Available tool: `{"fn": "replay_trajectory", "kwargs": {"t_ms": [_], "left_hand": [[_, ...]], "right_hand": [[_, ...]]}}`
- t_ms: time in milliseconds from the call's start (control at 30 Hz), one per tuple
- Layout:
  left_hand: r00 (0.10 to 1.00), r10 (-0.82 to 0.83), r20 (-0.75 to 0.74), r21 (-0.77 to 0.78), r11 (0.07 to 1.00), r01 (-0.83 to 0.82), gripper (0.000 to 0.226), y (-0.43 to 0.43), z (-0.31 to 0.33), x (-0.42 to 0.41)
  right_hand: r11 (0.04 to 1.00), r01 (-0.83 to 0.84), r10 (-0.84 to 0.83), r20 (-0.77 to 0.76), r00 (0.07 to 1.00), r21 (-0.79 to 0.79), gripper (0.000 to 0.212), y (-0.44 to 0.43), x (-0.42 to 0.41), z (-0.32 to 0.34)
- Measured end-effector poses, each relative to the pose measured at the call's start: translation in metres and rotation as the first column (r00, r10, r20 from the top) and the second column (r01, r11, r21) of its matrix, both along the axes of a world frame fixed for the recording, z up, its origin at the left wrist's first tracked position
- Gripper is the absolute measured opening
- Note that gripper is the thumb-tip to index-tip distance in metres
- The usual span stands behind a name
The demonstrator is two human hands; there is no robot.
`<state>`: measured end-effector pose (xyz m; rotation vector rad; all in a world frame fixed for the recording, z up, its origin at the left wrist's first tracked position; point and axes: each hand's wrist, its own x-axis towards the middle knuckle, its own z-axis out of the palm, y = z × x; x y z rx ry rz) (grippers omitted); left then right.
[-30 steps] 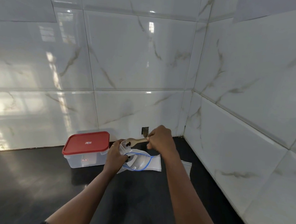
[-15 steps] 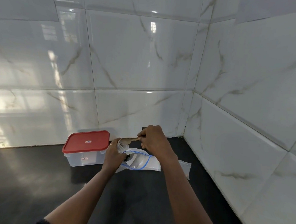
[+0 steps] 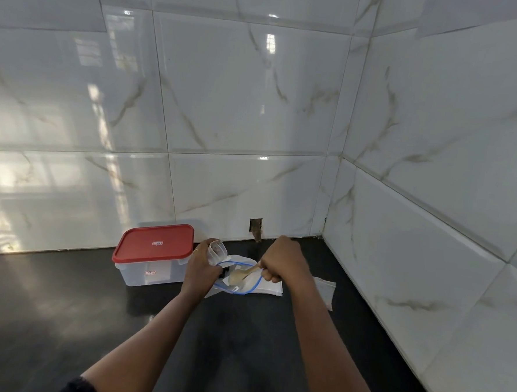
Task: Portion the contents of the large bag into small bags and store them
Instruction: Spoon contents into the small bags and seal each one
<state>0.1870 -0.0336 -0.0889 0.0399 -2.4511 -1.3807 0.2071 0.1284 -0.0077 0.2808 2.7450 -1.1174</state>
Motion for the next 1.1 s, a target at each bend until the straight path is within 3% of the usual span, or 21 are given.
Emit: {"fn": "replay_trajectory", "kwargs": {"t_ms": [67, 133, 233, 467, 567, 633, 700, 767, 833, 900, 967, 1100], "left_hand": [[1.0, -0.015, 0.011, -0.014, 1.0, 0.015, 0.051, -0.001, -0.002, 0.0], [0.998, -0.043, 0.045, -0.025, 0.999, 0.044, 0.055, -0.001, -0.004, 0.001], [0.988, -0.094, 0.121, -0.042, 0.994, 0.1, 0.065, -0.002, -0.006, 0.002], [0.946, -0.2, 0.254, -0.054, 0.974, 0.22, 0.079, -0.003, -0.014, 0.002], [0.936, -0.223, 0.274, -0.031, 0.97, 0.24, 0.092, -0.003, -0.011, 0.003], [0.938, -0.235, 0.255, 0.001, 0.97, 0.243, 0.103, -0.002, -0.005, 0.004], [0.945, -0.26, 0.201, 0.098, 0.965, 0.245, 0.111, 0.003, 0.007, 0.006], [0.944, -0.296, 0.147, 0.24, 0.936, 0.256, 0.117, 0.011, 0.017, 0.006], [0.938, -0.331, 0.1, 0.401, 0.876, 0.266, 0.114, 0.022, 0.023, 0.006], [0.944, -0.327, 0.055, 0.5, 0.827, 0.257, 0.08, 0.034, 0.026, 0.008], [0.954, -0.296, 0.056, 0.52, 0.824, 0.225, 0.053, 0.045, 0.025, 0.009], [0.967, -0.245, 0.065, 0.522, 0.835, 0.176, 0.049, 0.055, 0.016, 0.006]], "right_hand": [[0.999, 0.03, -0.031, -0.02, 0.999, -0.035, 0.007, -0.015, -0.006, -0.022], [0.997, 0.06, -0.062, -0.067, 0.996, -0.041, 0.018, -0.028, -0.008, -0.039], [0.998, 0.056, -0.051, -0.129, 0.99, 0.039, 0.026, -0.039, 0.001, -0.053], [0.985, -0.012, 0.02, -0.045, 0.999, 0.169, 0.027, -0.031, 0.016, -0.072], [0.974, -0.007, 0.036, -0.123, 0.992, 0.226, 0.028, -0.021, 0.016, -0.06], [0.987, 0.004, 0.034, -0.236, 0.971, 0.159, 0.025, -0.016, 0.01, -0.051], [0.994, -0.053, 0.021, -0.316, 0.948, -0.093, 0.026, -0.015, 0.008, -0.041], [0.906, -0.119, -0.015, -0.312, 0.95, -0.406, 0.032, -0.016, 0.009, -0.033], [0.802, -0.145, -0.05, -0.308, 0.95, -0.579, 0.034, -0.018, 0.013, -0.028], [0.771, -0.148, -0.086, -0.332, 0.94, -0.619, 0.038, -0.019, 0.014, -0.029], [0.809, -0.135, -0.103, -0.365, 0.925, -0.572, 0.041, -0.017, 0.013, -0.03], [0.853, -0.092, -0.153, -0.414, 0.897, -0.514, 0.027, -0.007, 0.009, -0.035]]}}
